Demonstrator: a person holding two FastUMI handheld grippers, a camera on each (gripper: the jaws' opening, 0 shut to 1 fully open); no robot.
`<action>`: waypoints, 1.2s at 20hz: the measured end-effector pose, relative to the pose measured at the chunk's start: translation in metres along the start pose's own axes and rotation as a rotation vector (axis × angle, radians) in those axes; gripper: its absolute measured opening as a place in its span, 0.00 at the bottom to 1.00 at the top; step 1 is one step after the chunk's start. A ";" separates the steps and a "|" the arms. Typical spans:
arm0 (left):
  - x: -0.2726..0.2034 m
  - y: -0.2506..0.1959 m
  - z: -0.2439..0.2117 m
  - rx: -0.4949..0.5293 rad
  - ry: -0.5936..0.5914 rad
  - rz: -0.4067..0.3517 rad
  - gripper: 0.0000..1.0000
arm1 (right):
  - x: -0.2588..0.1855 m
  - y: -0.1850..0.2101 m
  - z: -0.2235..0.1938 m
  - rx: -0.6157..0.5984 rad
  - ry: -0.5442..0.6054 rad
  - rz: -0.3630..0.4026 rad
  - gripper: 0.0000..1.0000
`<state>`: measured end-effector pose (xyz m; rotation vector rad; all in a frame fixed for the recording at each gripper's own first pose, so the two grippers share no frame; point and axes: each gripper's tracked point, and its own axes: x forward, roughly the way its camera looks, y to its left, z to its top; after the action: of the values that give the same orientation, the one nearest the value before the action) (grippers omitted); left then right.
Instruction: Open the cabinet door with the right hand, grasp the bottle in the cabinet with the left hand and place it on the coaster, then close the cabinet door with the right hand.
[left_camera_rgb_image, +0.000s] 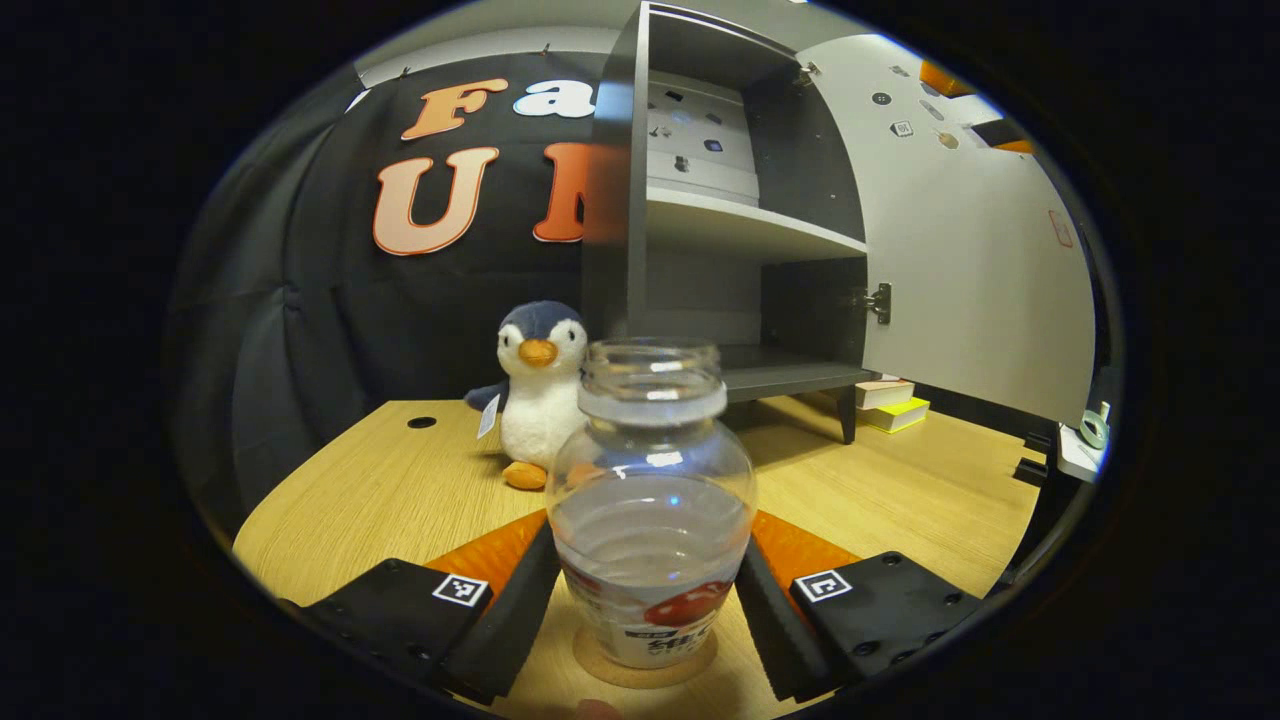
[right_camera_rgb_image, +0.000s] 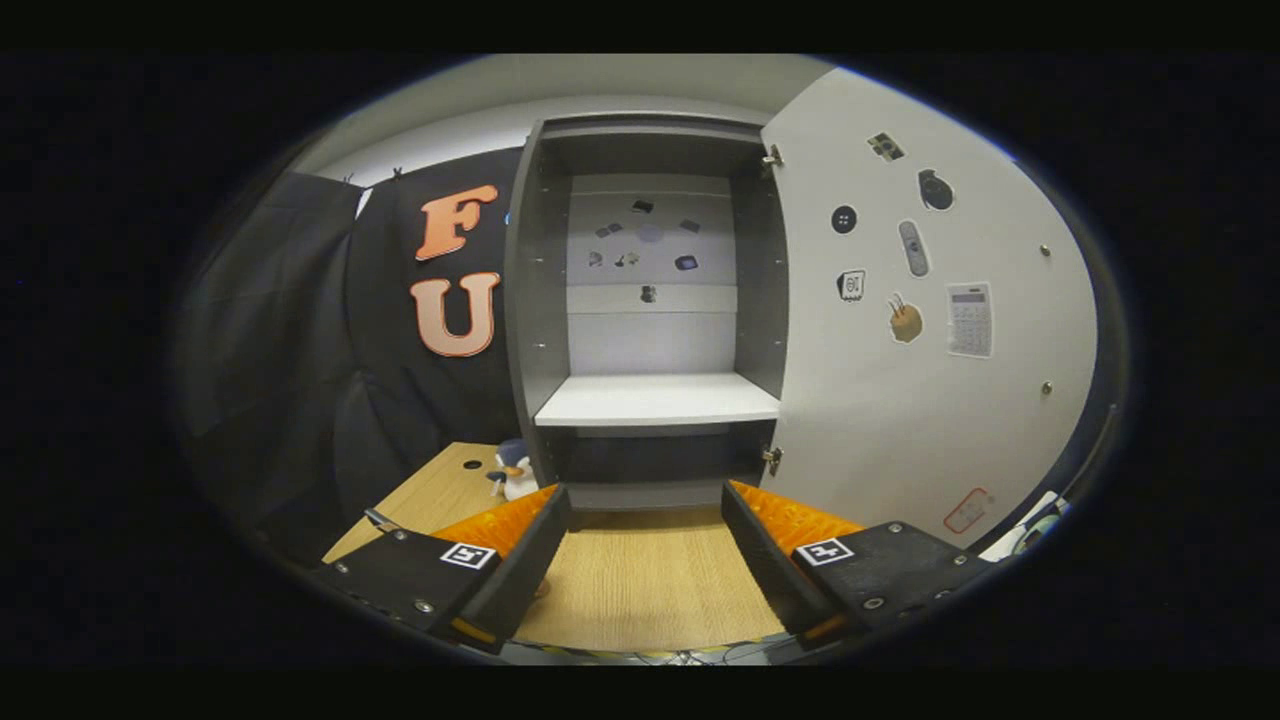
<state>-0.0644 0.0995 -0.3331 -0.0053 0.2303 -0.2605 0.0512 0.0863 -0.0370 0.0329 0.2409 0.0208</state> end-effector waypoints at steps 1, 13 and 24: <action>-0.001 -0.003 0.002 0.003 -0.003 -0.007 0.96 | -0.001 -0.001 -0.001 0.008 0.003 0.001 0.93; -0.003 -0.004 0.056 0.031 -0.082 0.017 0.96 | -0.010 -0.008 -0.003 0.013 -0.008 0.007 0.94; -0.022 -0.013 0.149 0.035 -0.130 0.026 0.95 | -0.044 -0.041 0.031 0.037 -0.126 -0.019 0.93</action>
<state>-0.0545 0.0888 -0.1829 0.0156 0.0967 -0.2378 0.0168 0.0436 0.0020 0.0690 0.1158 -0.0043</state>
